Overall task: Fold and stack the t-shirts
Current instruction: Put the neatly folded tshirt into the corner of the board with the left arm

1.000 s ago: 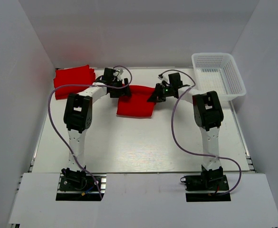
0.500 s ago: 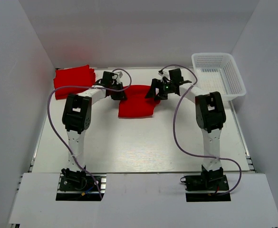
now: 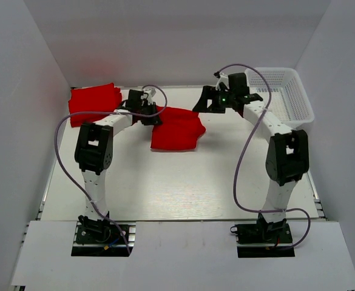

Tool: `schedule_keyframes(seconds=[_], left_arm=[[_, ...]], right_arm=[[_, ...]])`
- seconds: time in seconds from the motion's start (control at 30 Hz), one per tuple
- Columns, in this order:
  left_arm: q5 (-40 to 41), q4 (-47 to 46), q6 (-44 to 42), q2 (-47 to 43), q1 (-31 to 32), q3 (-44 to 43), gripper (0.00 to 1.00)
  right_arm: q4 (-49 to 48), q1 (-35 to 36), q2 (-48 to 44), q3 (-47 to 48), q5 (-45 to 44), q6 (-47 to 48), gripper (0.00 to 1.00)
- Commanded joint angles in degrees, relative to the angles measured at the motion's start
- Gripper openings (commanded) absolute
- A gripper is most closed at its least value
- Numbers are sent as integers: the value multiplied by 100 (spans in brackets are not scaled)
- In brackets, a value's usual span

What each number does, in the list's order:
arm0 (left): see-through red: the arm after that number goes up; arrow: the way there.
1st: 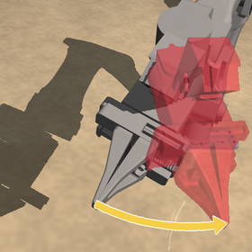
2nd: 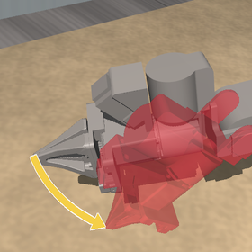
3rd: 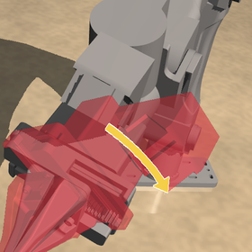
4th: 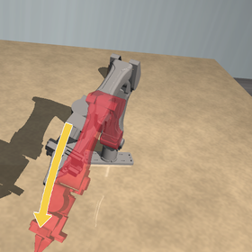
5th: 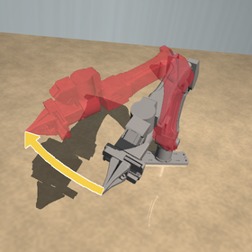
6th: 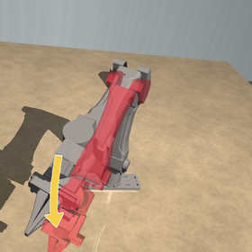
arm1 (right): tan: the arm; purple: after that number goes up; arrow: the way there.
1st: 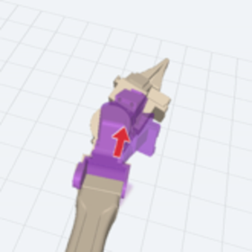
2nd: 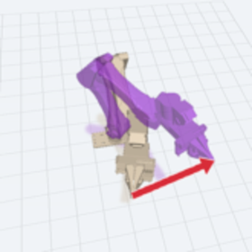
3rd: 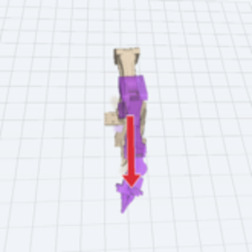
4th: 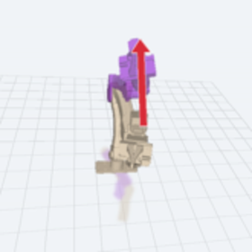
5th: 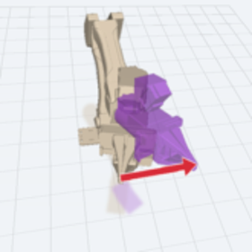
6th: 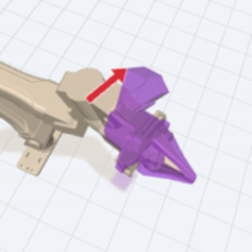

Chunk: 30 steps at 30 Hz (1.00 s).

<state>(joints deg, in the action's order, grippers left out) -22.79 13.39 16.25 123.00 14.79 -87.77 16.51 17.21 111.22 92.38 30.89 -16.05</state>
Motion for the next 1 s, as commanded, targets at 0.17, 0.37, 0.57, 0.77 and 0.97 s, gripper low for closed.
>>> schedule_keyframes(seconds=[0.17, 0.37, 0.57, 0.77, 0.97], left_arm=[[292, -196, -597, -1463, -291, -337, 0], [301, 331, -798, -1595, -529, -1084, 0], [433, 1147, -1246, -1376, -933, -2024, 0], [380, 1500, -1748, -1033, -1390, -2876, 0], [-146, 1869, -2108, -550, -1786, -3976, 0]], right_arm=[[-350, -218, -1198, -835, -936, -144, 90], [-368, -289, -1340, -1002, -928, -196, 90], [-324, -324, -1427, -1029, -954, -284, 90], [-237, -324, -1463, -968, -1006, -302, 90], [-227, -324, -1445, -888, -1033, -355, 90]])
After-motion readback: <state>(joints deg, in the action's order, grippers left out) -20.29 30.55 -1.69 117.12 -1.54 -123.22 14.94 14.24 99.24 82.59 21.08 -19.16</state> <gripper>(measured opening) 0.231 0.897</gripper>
